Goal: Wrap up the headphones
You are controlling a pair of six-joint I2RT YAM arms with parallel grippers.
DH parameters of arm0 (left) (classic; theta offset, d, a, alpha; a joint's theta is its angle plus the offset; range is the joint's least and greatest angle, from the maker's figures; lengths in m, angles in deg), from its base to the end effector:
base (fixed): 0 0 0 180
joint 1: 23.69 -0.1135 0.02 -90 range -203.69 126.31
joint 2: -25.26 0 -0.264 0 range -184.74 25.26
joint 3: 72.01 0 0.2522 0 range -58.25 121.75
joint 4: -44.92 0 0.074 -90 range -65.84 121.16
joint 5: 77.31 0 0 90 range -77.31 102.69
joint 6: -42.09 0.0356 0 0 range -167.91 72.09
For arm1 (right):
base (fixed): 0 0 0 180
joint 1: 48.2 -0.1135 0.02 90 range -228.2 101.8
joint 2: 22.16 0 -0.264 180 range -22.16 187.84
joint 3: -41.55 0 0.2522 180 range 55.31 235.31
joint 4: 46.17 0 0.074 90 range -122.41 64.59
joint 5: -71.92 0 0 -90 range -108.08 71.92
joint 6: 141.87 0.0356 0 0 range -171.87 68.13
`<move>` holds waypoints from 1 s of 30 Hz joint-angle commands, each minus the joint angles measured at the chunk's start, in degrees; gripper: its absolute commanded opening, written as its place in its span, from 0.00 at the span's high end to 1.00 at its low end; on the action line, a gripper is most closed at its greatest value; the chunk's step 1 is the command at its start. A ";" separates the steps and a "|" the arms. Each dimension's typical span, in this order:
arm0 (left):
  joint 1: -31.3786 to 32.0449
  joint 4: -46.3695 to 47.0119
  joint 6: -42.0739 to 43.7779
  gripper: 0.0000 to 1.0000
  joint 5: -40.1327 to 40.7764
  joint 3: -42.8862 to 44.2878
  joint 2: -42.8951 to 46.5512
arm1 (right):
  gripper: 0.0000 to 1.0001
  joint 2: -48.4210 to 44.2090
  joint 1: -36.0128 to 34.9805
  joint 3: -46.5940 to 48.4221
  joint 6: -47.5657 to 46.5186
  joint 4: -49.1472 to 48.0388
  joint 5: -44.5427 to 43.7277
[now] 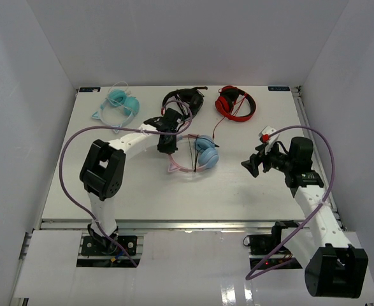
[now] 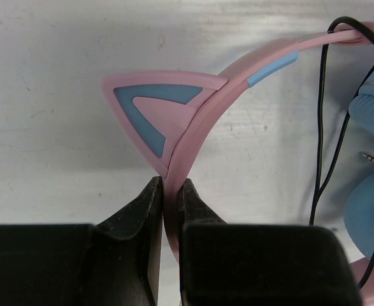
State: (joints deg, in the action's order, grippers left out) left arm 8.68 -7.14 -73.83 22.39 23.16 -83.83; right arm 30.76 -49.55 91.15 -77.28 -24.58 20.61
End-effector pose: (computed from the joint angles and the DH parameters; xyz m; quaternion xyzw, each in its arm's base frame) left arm 0.3373 -0.2067 0.2027 0.0373 0.9741 -0.0288 0.2214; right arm 0.2043 0.0271 0.2666 -0.3574 0.7325 0.1673 0.5546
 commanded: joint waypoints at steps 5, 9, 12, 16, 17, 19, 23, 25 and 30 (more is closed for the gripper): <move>0.41 5.39 -5.02 0.49 0.11 3.15 -1.15 | 0.10 -5.56 3.69 -4.60 5.75 -4.39 5.06; 0.41 6.13 -2.65 0.15 -2.40 1.15 2.12 | 0.10 -6.10 5.22 -5.02 10.75 -4.12 0.41; 0.41 7.66 1.52 0.02 -6.53 -2.30 8.88 | 0.10 -7.04 5.61 -4.50 12.71 -2.78 -2.86; 0.41 12.27 6.97 0.02 -12.37 -11.51 22.56 | 0.10 -8.36 5.66 -4.59 17.45 -1.42 -8.12; 0.41 13.87 8.87 0.02 -14.67 -14.67 27.10 | 0.10 -8.81 5.66 -4.75 19.43 -1.41 -9.92; 0.41 17.03 12.64 0.02 -18.22 -20.87 34.25 | 0.10 -9.42 5.66 -4.80 21.89 -0.98 -14.52; 0.35 22.38 17.06 0.02 -20.64 -33.33 51.37 | 0.10 -9.13 5.71 -2.77 24.91 1.41 -23.50; 0.29 23.12 18.23 0.02 -20.07 -37.60 55.79 | 0.10 -9.04 5.66 -2.08 26.18 2.46 -25.65; 0.23 22.79 18.47 0.02 -18.68 -44.32 65.10 | 0.10 -10.65 5.66 -2.84 26.17 2.11 -28.29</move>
